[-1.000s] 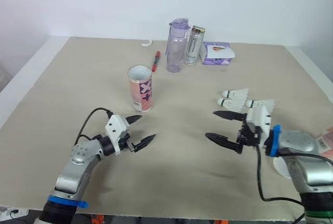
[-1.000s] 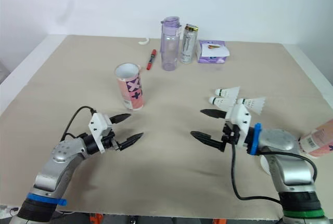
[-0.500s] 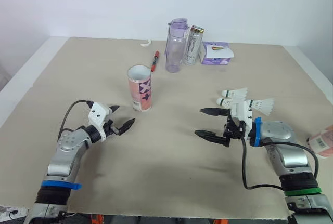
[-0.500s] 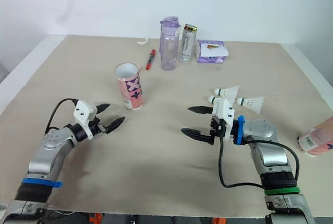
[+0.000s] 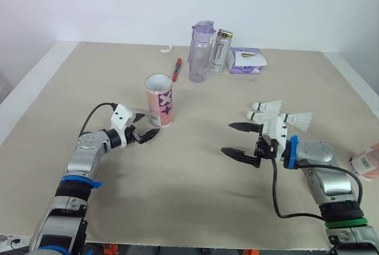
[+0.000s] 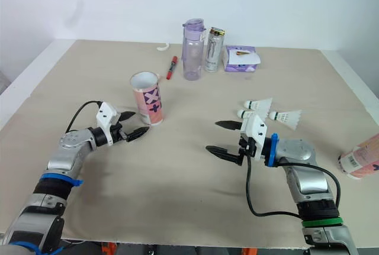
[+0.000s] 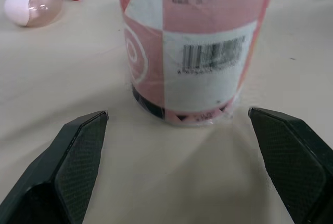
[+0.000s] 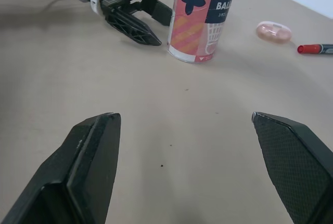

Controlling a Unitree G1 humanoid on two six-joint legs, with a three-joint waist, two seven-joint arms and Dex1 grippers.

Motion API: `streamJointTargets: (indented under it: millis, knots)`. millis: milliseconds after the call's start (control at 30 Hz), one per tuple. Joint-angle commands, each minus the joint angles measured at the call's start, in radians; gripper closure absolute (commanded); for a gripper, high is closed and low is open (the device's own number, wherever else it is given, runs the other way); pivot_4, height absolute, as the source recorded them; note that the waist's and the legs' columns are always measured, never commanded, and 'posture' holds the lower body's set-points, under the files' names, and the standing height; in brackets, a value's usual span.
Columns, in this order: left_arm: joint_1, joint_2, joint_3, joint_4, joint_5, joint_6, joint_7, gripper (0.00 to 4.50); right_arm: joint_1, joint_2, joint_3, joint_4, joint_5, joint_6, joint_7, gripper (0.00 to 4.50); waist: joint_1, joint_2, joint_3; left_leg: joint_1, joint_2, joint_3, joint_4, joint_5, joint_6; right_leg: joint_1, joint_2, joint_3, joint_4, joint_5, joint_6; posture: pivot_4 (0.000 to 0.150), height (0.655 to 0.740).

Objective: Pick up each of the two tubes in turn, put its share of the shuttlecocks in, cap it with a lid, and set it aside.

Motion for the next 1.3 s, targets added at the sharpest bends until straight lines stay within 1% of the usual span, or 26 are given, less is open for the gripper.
streamJointTargets:
  millis: [33, 267, 433, 733, 1067, 1100, 1167, 1200, 1233, 1300]
  knots:
    - [-0.096, -0.017, -0.015, 0.119, 0.039, -0.075, -0.028, 0.0, 0.006, -0.013, -0.024, -0.057, 0.0, 0.001, -0.019, 0.16, 0.0, 0.0, 0.0, 0.0, 0.0, 0.0, 0.0, 0.0, 0.0, 0.0, 0.0, 0.0, 0.0, 0.0, 0.0, 0.15, 0.74]
    - [-0.223, -0.055, -0.022, 0.327, 0.087, -0.167, -0.047, 0.0, 0.024, -0.019, -0.028, -0.085, 0.001, 0.013, -0.041, 0.16, 0.0, 0.0, 0.0, 0.0, 0.0, 0.0, 0.001, 0.0, 0.0, 0.0, 0.0, 0.0, 0.0, 0.0, 0.001, 0.15, 0.74]
    - [-0.285, -0.078, -0.016, 0.424, 0.107, -0.215, -0.043, 0.0, 0.038, -0.025, -0.031, -0.103, 0.004, 0.021, -0.054, 0.16, 0.0, 0.0, 0.0, -0.001, -0.001, -0.001, 0.001, 0.0, 0.0, 0.0, 0.0, 0.0, 0.0, 0.0, 0.001, 0.15, 0.74]
    - [-0.359, -0.112, 0.009, 0.521, 0.108, -0.271, -0.031, 0.0, 0.062, -0.033, -0.041, -0.139, 0.007, 0.034, -0.078, 0.16, 0.0, 0.0, 0.0, -0.002, -0.001, -0.001, 0.001, 0.0, 0.0, 0.0, 0.0, 0.0, 0.0, 0.0, 0.001, 0.15, 0.74]
    - [-0.362, -0.137, -0.001, 0.586, 0.132, -0.312, -0.03, 0.0, 0.109, -0.047, -0.059, -0.198, 0.017, 0.054, -0.102, 0.16, 0.0, 0.0, 0.0, -0.002, -0.001, -0.002, 0.001, 0.0, 0.0, 0.0, 0.0, 0.0, 0.0, 0.0, 0.002, 0.15, 0.74]
    - [-0.363, -0.139, 0.001, 0.594, 0.133, -0.315, -0.025, 0.39, 0.111, -0.048, -0.06, -0.202, 0.016, 0.056, -0.104, 0.0, 0.0, 0.0, 0.0, -0.002, -0.001, -0.002, 0.001, 0.0, 0.0, 0.0, 0.0, 0.0, 0.0, 0.0, 0.002, 0.15, 0.74]
    - [-0.367, -0.142, 0.009, 0.602, 0.13, -0.324, -0.018, 0.59, 0.117, -0.05, -0.064, -0.21, 0.016, 0.06, -0.107, 0.0, 0.0, 0.0, 0.0, -0.002, -0.001, -0.002, 0.001, 0.0, 0.0, 0.0, 0.0, 0.0, 0.0, 0.0, 0.002, 0.15, 0.74]
    - [-0.371, -0.143, 0.013, 0.608, 0.128, -0.326, -0.013, 1.04, 0.12, -0.052, -0.066, -0.214, 0.016, 0.061, -0.109, 0.0, 0.0, 0.0, 0.0, -0.002, -0.001, -0.002, 0.002, 0.0, 0.0, 0.0, 0.0, 0.0, 0.001, 0.0, 0.002, 0.15, 0.74]
    - [-0.374, -0.144, 0.018, 0.613, 0.125, -0.325, -0.009, 1.28, 0.124, -0.053, -0.068, -0.217, 0.015, 0.062, -0.11, 0.0, 0.0, 0.0, 0.0, -0.002, -0.001, -0.002, 0.002, 0.0, 0.0, 0.0, 0.0, 0.0, 0.001, 0.0, 0.002, 0.15, 0.74]
    - [-0.379, -0.146, 0.026, 0.62, 0.121, -0.318, -0.01, 1.28, 0.13, -0.056, -0.07, -0.222, 0.016, 0.064, -0.113, 0.0, 0.0, 0.0, 0.0, -0.002, -0.001, -0.002, 0.002, 0.0, 0.0, 0.0, 0.0, 0.0, 0.001, 0.001, 0.002, 0.15, 0.74]
